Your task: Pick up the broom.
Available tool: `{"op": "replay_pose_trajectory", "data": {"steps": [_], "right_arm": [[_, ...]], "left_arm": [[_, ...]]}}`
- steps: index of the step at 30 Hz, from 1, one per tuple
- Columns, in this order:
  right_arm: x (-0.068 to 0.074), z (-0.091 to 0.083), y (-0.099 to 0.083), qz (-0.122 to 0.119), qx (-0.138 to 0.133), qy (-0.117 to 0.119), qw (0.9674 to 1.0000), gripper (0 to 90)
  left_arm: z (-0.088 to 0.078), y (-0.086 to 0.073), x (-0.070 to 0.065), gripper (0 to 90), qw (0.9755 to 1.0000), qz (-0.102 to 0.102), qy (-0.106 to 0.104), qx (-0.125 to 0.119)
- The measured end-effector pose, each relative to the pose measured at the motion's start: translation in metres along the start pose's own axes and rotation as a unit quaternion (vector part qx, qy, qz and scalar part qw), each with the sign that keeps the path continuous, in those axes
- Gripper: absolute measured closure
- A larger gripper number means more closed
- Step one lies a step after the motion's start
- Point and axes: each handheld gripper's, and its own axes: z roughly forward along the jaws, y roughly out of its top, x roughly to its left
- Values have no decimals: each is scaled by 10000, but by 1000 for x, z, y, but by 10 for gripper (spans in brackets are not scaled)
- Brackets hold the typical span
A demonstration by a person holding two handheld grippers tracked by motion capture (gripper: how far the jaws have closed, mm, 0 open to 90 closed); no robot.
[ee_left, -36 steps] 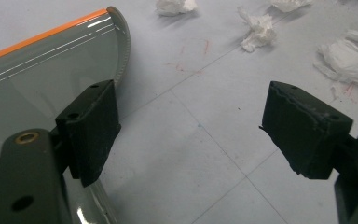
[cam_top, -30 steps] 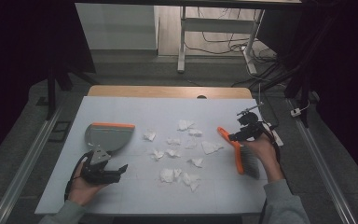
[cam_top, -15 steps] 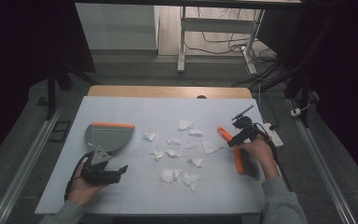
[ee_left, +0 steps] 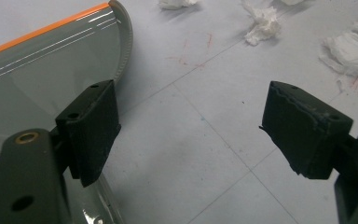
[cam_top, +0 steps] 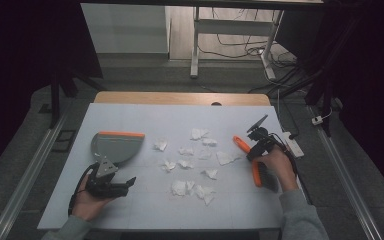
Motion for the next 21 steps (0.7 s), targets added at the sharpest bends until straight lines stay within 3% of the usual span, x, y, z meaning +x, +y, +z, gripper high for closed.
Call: {"op": "replay_pose_trajectory", "data": {"steps": [6,10,15,18,21], "right_arm": [[-2,-1,-2,101,-63,37,9999,695],[0,-1,-3,67,-91,11,9999,698],[5,-2,-3,-211,-115,-189,9995,701],[4,-4,-6,-261,-148,-172,9994,702],[-2,-11,-12,-235,-355,-85,9991,704]], "left_arm": [[-1,0,-1,198,10000,6,43,-18],[-3,-1,0,198,10000,-14,52,-49],[-4,-1,1,199,10000,-13,59,-49],[-4,-2,1,199,10000,-23,57,-64],[-4,-2,1,199,10000,-27,56,-64]]}}
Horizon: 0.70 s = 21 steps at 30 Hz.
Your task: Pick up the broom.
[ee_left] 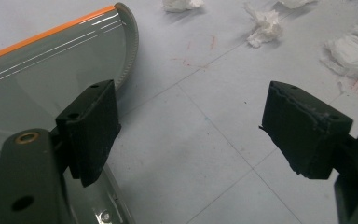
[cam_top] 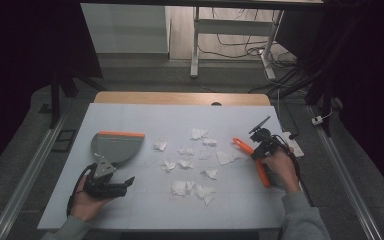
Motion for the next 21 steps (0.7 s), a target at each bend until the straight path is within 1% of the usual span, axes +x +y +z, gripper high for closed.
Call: {"op": "replay_pose_trajectory", "data": {"steps": [1,2,3,4,5,6,7,8,9,10,11,13,16,17,18,19,20,21], "right_arm": [[0,0,0,0,0,0,10000,704],[-2,-4,-2,21,-86,36,10000,704],[-5,-11,-6,58,-282,161,9995,704],[-5,-11,-6,58,-282,161,9995,704],[-8,-18,-9,69,-480,307,9984,705],[-9,-22,-10,92,-587,389,9975,705],[-9,-22,-10,92,-587,389,9975,705],[-13,-30,-13,152,-871,551,9946,705],[-13,-30,-13,152,-871,551,9946,705],[-14,-34,-15,149,-969,650,9931,705],[-16,-42,-17,175,-1191,809,9894,705],[-18,-49,-20,176,-1386,968,9855,705],[-19,-58,-23,214,-1610,1230,9790,705],[-19,-58,-23,214,-1610,1230,9790,705],[-19,-60,-23,224,-1661,1284,9775,705],[-19,-63,-24,278,-1793,1341,9742,705],[-19,-63,-24,278,-1793,1341,9742,705],[-19,-64,-23,268,-1866,1396,9721,705]], "left_arm": [[0,0,0,199,10000,0,-7,1],[0,0,0,199,10000,2,-9,1],[0,0,0,199,10000,5,-13,0],[0,0,0,198,10000,5,-13,0],[0,0,0,199,10000,11,-15,4],[0,1,0,199,10000,16,-18,3],[0,1,-1,199,10000,18,-17,-3],[0,1,-1,199,10000,18,-18,-8],[0,1,-1,199,10000,18,-18,-8],[0,1,-1,199,10000,18,-17,-5],[1,1,0,199,10000,12,-21,-6],[1,1,0,199,10000,7,-28,-9],[1,2,-1,199,10000,16,-34,-27],[1,2,-1,199,10000,18,-33,-21],[1,3,-2,199,10000,13,-39,-27],[1,3,-2,199,10000,11,-47,-31],[2,4,-2,199,10000,9,-60,-43],[2,5,-3,199,10000,10,-59,-41]]}}
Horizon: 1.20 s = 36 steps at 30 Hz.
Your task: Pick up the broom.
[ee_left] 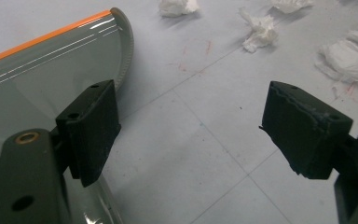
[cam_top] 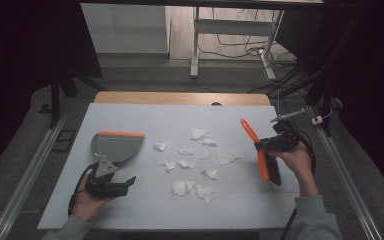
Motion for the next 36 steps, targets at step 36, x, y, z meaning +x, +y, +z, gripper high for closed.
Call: {"op": "replay_pose_trajectory", "data": {"steps": [36], "right_arm": [[76,24,20,325,-1184,674,9902,704]], "left_arm": [[46,86,-82,205,9914,776,-1000,-336]]}}
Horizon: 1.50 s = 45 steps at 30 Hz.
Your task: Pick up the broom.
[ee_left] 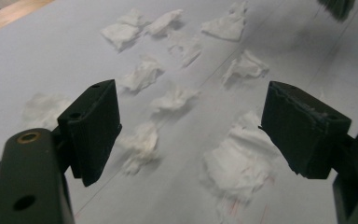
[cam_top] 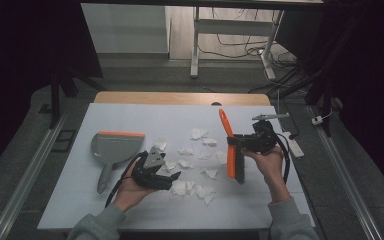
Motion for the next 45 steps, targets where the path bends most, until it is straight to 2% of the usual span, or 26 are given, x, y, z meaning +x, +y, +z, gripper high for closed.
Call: {"op": "replay_pose_trajectory", "data": {"steps": [3,6,8,13,14,16,18,19,22,24,26,27,30,33,34,38,40,45], "right_arm": [[5,6,-1,121,-81,26,9999,703],[12,8,-2,92,-124,-9,9999,703],[14,8,-2,103,-161,4,9998,703],[24,11,-3,209,-514,35,9985,703],[24,11,-3,209,-514,35,9985,703],[29,14,-4,330,-740,24,9967,703],[31,16,-4,367,-787,48,9962,703],[34,20,-5,445,-913,97,9948,703],[40,27,-6,487,-974,155,9939,703],[42,29,-6,475,-984,157,9939,703],[47,33,-6,497,-1098,178,9925,703],[48,33,-7,510,-1177,155,9916,703],[51,35,-8,550,-1229,211,9907,703],[50,37,-10,660,-1316,239,9888,703],[50,37,-11,721,-1380,269,9874,703],[48,38,-13,846,-1442,370,9852,703],[48,38,-13,874,-1466,395,9845,703],[49,36,-13,844,-1522,369,9840,701]], "left_arm": [[7,7,-6,206,9999,4,-115,-23],[14,16,-18,205,9996,82,-266,-79],[16,18,-21,206,9994,89,-320,-100],[25,26,-36,208,9985,163,-477,-197],[26,28,-39,208,9984,171,-497,-216],[30,30,-44,209,9982,208,-507,-244],[34,31,-48,211,9981,214,-508,-272],[36,32,-49,217,9981,201,-509,-283],[43,32,-51,238,9982,161,-480,-326],[48,32,-52,249,9984,63,-421,-382],[53,31,-52,284,9982,-47,-422,-413],[58,29,-54,299,9987,-49,-310,-413],[63,27,-57,344,9988,-15,-172,-462],[64,26,-57,416,9985,-71,-112,-530],[66,26,-56,445,9981,-159,-41,-591],[64,25,-52,534,9970,-247,-36,-735],[65,26,-49,642,9971,-272,-20,-714],[65,24,-34,751,9960,-650,-125,-602]]}}
